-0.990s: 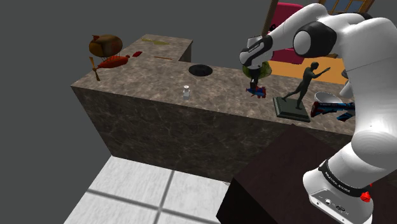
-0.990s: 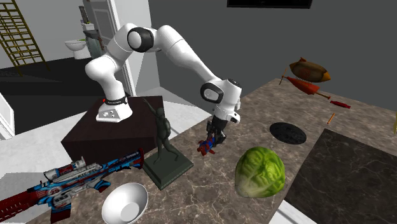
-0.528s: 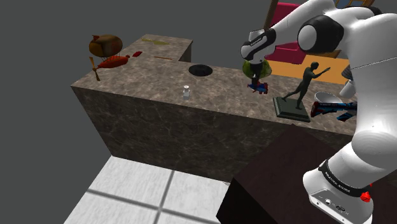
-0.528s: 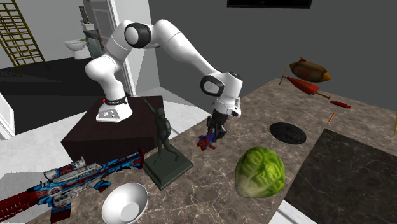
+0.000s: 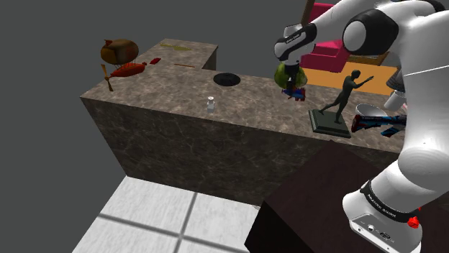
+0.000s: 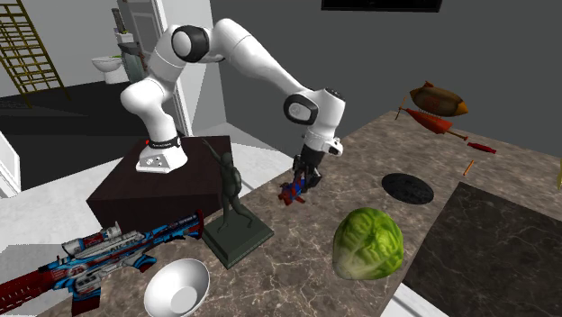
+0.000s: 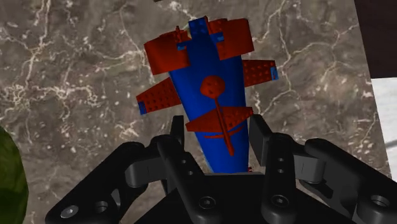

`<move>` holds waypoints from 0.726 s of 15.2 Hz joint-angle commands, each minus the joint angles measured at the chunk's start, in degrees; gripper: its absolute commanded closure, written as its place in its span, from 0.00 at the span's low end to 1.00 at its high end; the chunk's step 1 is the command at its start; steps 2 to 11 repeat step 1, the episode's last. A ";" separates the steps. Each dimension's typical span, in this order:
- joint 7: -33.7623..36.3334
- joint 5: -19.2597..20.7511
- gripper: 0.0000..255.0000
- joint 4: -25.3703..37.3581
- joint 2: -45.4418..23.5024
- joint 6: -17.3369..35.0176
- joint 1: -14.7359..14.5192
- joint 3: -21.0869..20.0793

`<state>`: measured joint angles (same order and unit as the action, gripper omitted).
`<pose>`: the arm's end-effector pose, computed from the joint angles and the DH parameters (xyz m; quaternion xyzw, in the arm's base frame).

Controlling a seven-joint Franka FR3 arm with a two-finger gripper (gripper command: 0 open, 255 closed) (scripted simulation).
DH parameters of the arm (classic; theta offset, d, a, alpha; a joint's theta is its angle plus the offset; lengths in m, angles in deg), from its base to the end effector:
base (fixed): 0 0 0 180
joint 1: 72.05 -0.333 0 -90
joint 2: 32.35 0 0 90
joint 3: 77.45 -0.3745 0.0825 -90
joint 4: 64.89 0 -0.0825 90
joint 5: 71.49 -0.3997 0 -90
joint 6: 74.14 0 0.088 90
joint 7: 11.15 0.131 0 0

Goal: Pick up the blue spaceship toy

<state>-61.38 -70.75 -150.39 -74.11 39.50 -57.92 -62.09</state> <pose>0.6555 -0.3338 0.2478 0.9684 0.2038 -0.1439 0.0064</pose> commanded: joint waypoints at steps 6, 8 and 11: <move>-0.10 0.03 1.00 0.21 0.19 -0.40 0.05 0.05; -0.10 0.03 1.00 0.21 0.19 -0.40 0.05 0.05; -0.10 0.03 1.00 0.21 0.19 -0.40 0.05 0.05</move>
